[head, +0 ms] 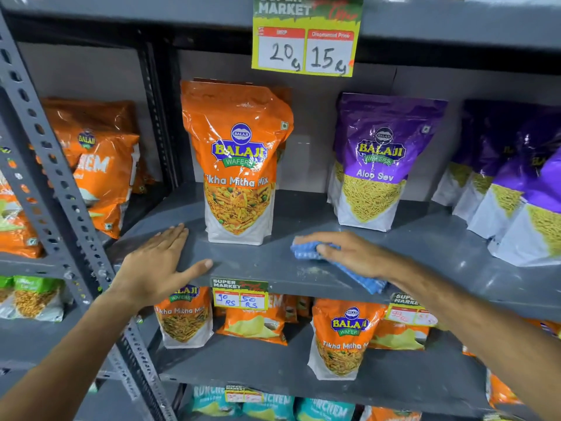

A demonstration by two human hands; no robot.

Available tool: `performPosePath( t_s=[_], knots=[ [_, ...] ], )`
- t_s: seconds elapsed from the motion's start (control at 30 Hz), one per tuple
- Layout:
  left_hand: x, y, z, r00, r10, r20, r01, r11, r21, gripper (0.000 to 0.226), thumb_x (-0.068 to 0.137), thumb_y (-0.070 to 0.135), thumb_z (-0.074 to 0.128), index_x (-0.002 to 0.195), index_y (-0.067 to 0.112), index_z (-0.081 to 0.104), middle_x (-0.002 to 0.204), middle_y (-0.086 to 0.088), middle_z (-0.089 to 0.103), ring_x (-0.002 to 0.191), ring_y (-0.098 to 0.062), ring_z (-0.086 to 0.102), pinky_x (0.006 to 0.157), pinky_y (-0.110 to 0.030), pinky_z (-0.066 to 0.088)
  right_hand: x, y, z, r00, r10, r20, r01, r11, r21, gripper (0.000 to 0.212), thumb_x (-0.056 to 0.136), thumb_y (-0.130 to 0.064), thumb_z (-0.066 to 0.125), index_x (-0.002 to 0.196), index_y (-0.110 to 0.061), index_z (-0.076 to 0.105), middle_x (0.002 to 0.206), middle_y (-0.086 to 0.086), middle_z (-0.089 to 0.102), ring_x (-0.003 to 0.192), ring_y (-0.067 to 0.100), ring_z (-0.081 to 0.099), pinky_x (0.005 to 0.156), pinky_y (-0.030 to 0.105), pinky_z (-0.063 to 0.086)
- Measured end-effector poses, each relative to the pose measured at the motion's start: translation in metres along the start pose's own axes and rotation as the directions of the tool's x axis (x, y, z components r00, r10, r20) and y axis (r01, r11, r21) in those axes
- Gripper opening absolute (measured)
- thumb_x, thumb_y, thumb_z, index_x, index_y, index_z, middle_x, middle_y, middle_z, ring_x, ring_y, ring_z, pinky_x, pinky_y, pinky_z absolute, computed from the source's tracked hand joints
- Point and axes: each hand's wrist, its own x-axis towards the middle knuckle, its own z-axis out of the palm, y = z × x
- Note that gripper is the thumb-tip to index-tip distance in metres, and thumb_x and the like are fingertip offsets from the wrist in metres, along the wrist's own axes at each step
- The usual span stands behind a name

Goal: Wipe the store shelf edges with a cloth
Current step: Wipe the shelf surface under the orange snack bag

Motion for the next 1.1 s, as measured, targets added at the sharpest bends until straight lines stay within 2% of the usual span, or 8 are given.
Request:
performPosePath(
  t_s=[0.1, 0.2, 0.33, 0.53, 0.7, 0.87, 0.97, 1.1],
  knots=[
    [-0.002, 0.002, -0.003, 1.000, -0.003, 0.012, 0.003, 1.000, -0.005, 0.129, 0.077, 0.102, 0.006, 0.169, 0.012, 0.022, 0.178, -0.004, 0.020, 0.165, -0.018, 0.019, 0.133, -0.038, 0.018, 0.019, 0.015, -0.013, 0.978, 0.135, -0.158, -0.140, 0.990, -0.022, 0.037, 0.109, -0.022, 0.045, 0.142, -0.034, 0.055, 0.150, -0.007, 0.055, 0.141, 0.011, 0.047, 0.119, 0.034, 0.034],
    [-0.002, 0.004, -0.006, 0.999, -0.016, 0.029, 0.016, 1.000, -0.010, 0.130, 0.076, 0.102, 0.006, 0.170, 0.013, 0.020, 0.179, -0.004, 0.019, 0.165, -0.018, 0.018, 0.133, -0.037, 0.017, 0.043, 0.019, -0.005, 0.975, 0.170, -0.145, -0.199, 0.957, -0.213, 0.040, 0.109, -0.019, 0.043, 0.147, -0.028, 0.051, 0.157, -0.002, 0.046, 0.147, 0.018, 0.040, 0.120, 0.037, 0.029],
    [-0.003, 0.007, -0.006, 0.999, -0.030, 0.025, 0.030, 0.999, -0.011, 0.128, 0.077, 0.101, 0.008, 0.169, 0.013, 0.022, 0.178, -0.004, 0.021, 0.164, -0.019, 0.021, 0.132, -0.037, 0.018, 0.049, 0.003, 0.017, 0.997, 0.040, -0.063, -0.059, 0.942, -0.330, 0.044, 0.108, -0.016, 0.040, 0.150, -0.026, 0.046, 0.163, -0.002, 0.036, 0.153, 0.012, 0.027, 0.125, 0.038, 0.022],
    [-0.006, 0.010, -0.009, 0.999, -0.035, 0.042, 0.036, 0.999, -0.017, 0.129, 0.076, 0.100, 0.007, 0.170, 0.012, 0.020, 0.179, -0.004, 0.019, 0.165, -0.019, 0.017, 0.133, -0.038, 0.015, -0.002, -0.025, 0.029, 0.997, -0.073, 0.029, 0.078, 0.956, -0.283, 0.045, 0.106, -0.011, 0.045, 0.147, -0.031, 0.051, 0.162, -0.013, 0.037, 0.152, 0.002, 0.024, 0.123, 0.032, 0.026],
    [-0.019, 0.019, -0.011, 0.999, -0.020, 0.037, 0.022, 0.999, -0.048, 0.125, 0.081, 0.093, 0.001, 0.169, 0.007, 0.020, 0.178, -0.010, 0.018, 0.166, -0.022, 0.016, 0.136, -0.039, 0.013, -0.044, -0.046, 0.030, 0.995, -0.085, 0.053, 0.094, 0.975, -0.201, 0.045, 0.104, -0.004, 0.048, 0.141, -0.026, 0.059, 0.158, -0.011, 0.044, 0.148, -0.005, 0.028, 0.122, 0.024, 0.027],
    [-0.059, 0.054, 0.012, 0.972, 0.209, -0.104, -0.218, 0.973, -0.080, 0.100, 0.100, 0.078, 0.009, 0.168, 0.005, 0.019, 0.178, -0.010, 0.012, 0.166, -0.018, 0.007, 0.136, -0.037, 0.006, -0.069, -0.046, 0.026, 0.995, 0.062, -0.078, -0.072, 0.989, -0.128, 0.041, 0.106, -0.019, 0.047, 0.139, -0.043, 0.056, 0.150, -0.009, 0.055, 0.140, 0.012, 0.049, 0.117, 0.042, 0.039],
    [-0.061, 0.090, 0.014, 0.916, 0.387, -0.105, -0.392, 0.920, -0.028, 0.097, 0.101, 0.076, 0.010, 0.169, 0.007, 0.018, 0.178, -0.008, 0.009, 0.166, -0.019, 0.007, 0.136, -0.034, 0.002, -0.072, -0.045, 0.033, 0.987, 0.083, -0.140, -0.120, 0.950, -0.288, 0.041, 0.107, -0.028, 0.046, 0.146, -0.041, 0.049, 0.159, -0.014, 0.042, 0.147, 0.002, 0.036, 0.121, 0.038, 0.034],
    [-0.035, 0.148, 0.006, 0.908, 0.415, -0.062, -0.416, 0.909, -0.009, 0.107, 0.093, 0.082, 0.005, 0.170, 0.008, 0.008, 0.180, -0.009, 0.003, 0.167, -0.020, 0.001, 0.133, -0.030, -0.007, -0.060, -0.041, 0.040, 0.969, 0.133, -0.209, -0.210, 0.889, -0.408, 0.043, 0.107, -0.036, 0.043, 0.149, -0.036, 0.044, 0.162, -0.010, 0.038, 0.151, 0.005, 0.028, 0.120, 0.036, 0.030]
  ],
)
